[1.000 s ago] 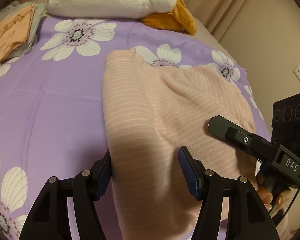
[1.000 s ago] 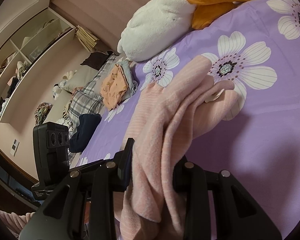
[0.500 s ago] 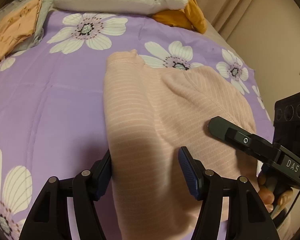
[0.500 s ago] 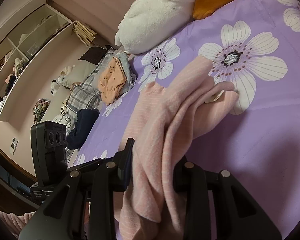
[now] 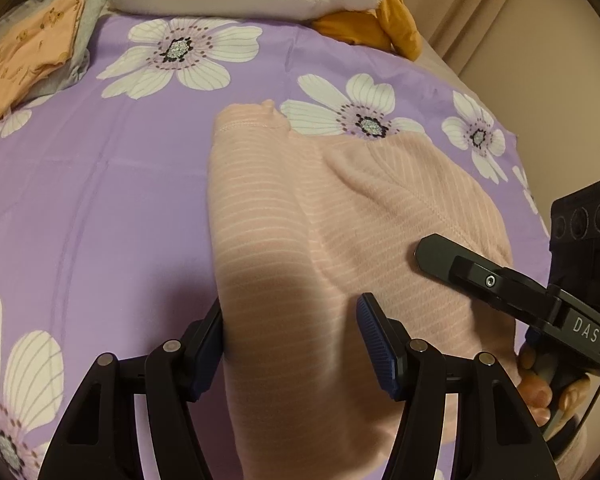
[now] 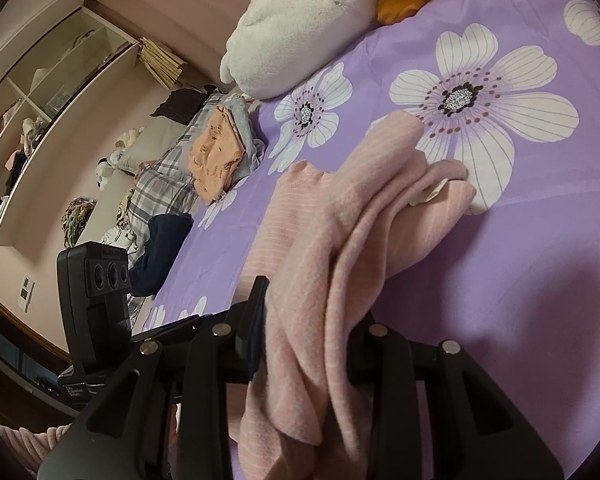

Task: Fold small clothes
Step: 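Fold the held shirt end over the strip with the right gripper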

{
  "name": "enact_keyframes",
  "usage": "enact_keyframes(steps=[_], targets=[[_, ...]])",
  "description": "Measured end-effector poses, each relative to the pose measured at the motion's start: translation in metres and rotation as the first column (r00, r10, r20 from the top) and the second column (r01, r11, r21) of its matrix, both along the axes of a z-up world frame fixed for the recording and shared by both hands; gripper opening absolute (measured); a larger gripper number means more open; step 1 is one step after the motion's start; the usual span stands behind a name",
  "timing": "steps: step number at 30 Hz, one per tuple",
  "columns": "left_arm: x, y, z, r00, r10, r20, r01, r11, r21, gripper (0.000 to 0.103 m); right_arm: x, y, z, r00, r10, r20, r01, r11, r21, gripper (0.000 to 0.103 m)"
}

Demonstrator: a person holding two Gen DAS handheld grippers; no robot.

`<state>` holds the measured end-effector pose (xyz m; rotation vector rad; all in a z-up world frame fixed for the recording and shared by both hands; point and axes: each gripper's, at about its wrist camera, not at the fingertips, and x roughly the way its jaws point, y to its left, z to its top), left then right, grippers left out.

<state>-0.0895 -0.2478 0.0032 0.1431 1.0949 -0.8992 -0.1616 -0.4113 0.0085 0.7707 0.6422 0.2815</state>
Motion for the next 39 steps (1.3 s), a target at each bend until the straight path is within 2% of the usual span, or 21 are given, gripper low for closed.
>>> enact_keyframes(steps=[17,30,39], targets=[[0.0,-0.002,-0.002,1.0,-0.011,0.012,0.011,1.0,0.023,0.062,0.0,-0.007,-0.009,0.999,-0.02,-0.05,0.02,1.0,-0.009,0.032],[-0.001,-0.003,-0.004,0.999,-0.019,0.028,0.018,0.999,0.042,0.062,0.001,-0.015,-0.023,0.987,-0.061,-0.147,0.053,0.997,-0.058,0.035],[-0.001,-0.004,-0.004,0.999,-0.021,0.033,0.019,0.999,0.048,0.062,0.0,-0.017,-0.026,0.98,-0.076,-0.181,0.062,0.995,-0.079,0.038]])
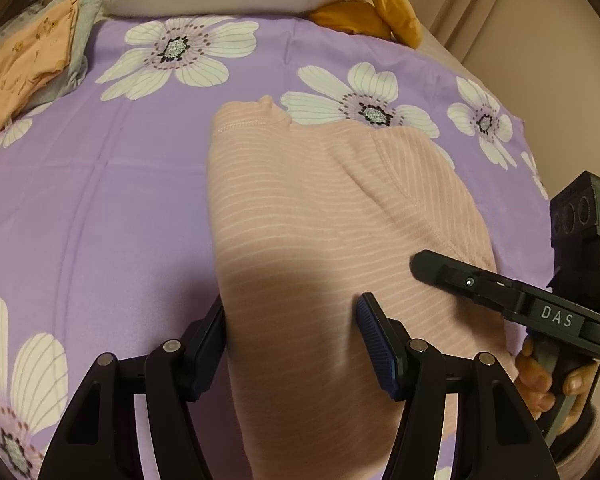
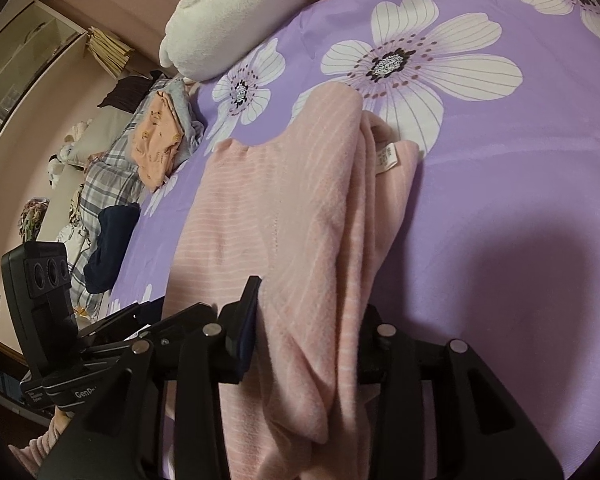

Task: Fold small clothes
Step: 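Fold the held shirt end over the strip with the right gripper, then lower the folded end onto the shirt and open the right gripper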

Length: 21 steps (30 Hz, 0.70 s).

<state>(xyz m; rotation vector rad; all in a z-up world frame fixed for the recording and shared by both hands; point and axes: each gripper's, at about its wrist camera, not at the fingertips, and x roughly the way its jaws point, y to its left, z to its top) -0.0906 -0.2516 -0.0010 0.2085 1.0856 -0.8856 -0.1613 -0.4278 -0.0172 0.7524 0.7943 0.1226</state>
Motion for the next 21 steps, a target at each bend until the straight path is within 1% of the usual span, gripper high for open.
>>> enact_keyframes(steps=[21], targets=[[-0.0008,0.0002,-0.0003,1.0,-0.005,0.014,0.005,1.0,0.01,0.062,-0.0061,-0.0027,-0.0004,1.0,-0.022,-0.01,0.023,1.0,0.006,0.043]])
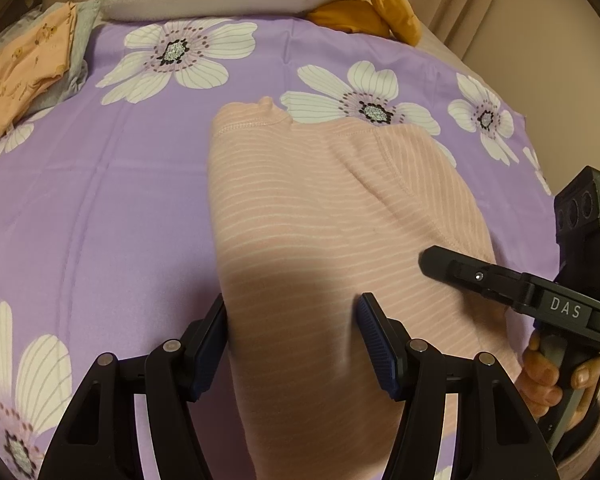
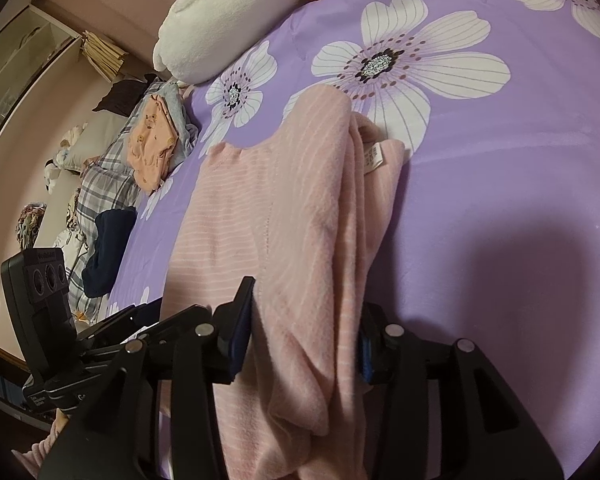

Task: Fold small clothes
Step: 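Lower the folded end onto the shirt and open the right gripper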

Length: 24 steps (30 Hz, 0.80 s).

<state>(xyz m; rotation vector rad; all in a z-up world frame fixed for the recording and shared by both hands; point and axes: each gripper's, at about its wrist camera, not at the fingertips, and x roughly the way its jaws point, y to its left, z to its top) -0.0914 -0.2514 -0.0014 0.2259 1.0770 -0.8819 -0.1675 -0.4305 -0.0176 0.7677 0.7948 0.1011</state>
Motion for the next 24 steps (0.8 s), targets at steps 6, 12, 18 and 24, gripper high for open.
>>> enact_keyframes(steps=[6,12,18,24], targets=[[-0.0009,-0.0008,0.0004,1.0,0.001,-0.002,-0.001,1.0,0.0,0.062,-0.0023,-0.0012,0.0003,1.0,-0.004,-0.003,0.004,1.0,-0.003,0.044],[-0.001,0.0009,0.0011,1.0,0.0,0.003,0.0,1.0,0.002,0.062,-0.004,-0.0032,0.0003,1.0,-0.009,-0.003,0.009,1.0,0.0,0.044],[-0.0006,0.0019,0.0013,1.0,-0.001,0.007,0.001,1.0,0.003,0.062,-0.0049,-0.0044,0.0005,1.0,-0.01,-0.004,0.01,1.0,-0.001,0.044],[-0.0002,0.0035,0.0016,1.0,0.0,0.013,0.0,1.0,0.009,0.062,-0.0057,-0.0073,0.0005,1.0,-0.011,-0.008,0.011,1.0,-0.008,0.044]])
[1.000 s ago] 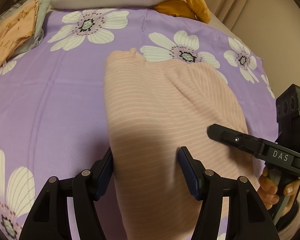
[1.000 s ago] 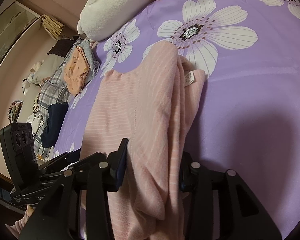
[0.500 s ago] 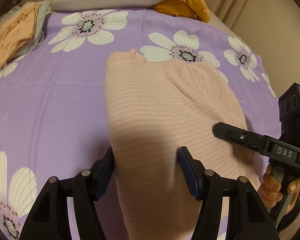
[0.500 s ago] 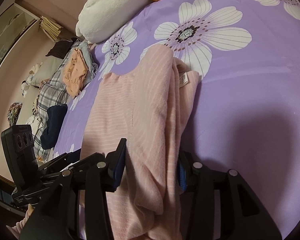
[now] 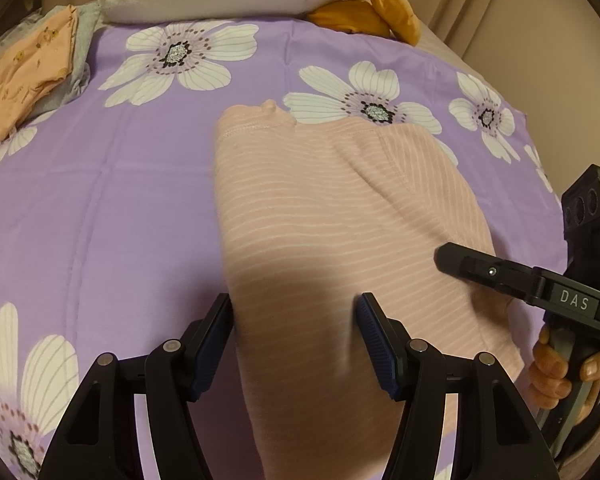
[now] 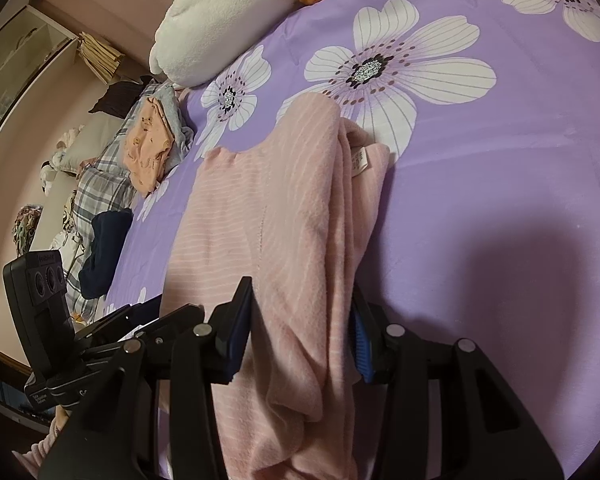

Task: Fold small clothes
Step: 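Lower the folded end onto the shirt and open the right gripper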

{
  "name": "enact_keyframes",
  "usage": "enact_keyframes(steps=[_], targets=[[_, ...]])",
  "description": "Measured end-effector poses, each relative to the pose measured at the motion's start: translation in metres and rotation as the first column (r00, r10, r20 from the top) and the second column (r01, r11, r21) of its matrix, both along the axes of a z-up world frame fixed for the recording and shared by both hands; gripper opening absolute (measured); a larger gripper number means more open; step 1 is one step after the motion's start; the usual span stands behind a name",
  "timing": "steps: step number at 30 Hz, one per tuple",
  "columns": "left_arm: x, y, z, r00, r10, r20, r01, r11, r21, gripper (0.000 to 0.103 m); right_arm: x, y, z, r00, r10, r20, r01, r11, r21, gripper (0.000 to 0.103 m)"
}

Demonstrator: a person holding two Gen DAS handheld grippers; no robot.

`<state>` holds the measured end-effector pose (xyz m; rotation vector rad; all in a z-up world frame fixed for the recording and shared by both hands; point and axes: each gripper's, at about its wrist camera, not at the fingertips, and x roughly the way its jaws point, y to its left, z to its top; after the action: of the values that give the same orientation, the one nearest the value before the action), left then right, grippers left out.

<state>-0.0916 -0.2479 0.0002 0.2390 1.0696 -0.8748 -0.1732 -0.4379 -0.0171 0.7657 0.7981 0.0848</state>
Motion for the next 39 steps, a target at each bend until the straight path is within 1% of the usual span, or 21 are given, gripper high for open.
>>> enact_keyframes(steps=[13,27,39], targets=[[-0.002,0.004,0.002,1.0,0.006,0.016,-0.006,1.0,0.011,0.062,-0.006,0.0,0.004,1.0,-0.013,-0.006,0.013,1.0,-0.014,0.045],[-0.002,0.005,0.002,1.0,0.007,0.017,-0.007,1.0,0.012,0.062,-0.009,-0.001,0.005,1.0,-0.018,-0.008,0.018,1.0,-0.017,0.045],[-0.002,0.007,0.001,1.0,0.007,0.02,-0.007,1.0,0.015,0.062,-0.02,-0.009,0.005,0.998,-0.057,-0.008,0.057,0.998,-0.019,0.047]])
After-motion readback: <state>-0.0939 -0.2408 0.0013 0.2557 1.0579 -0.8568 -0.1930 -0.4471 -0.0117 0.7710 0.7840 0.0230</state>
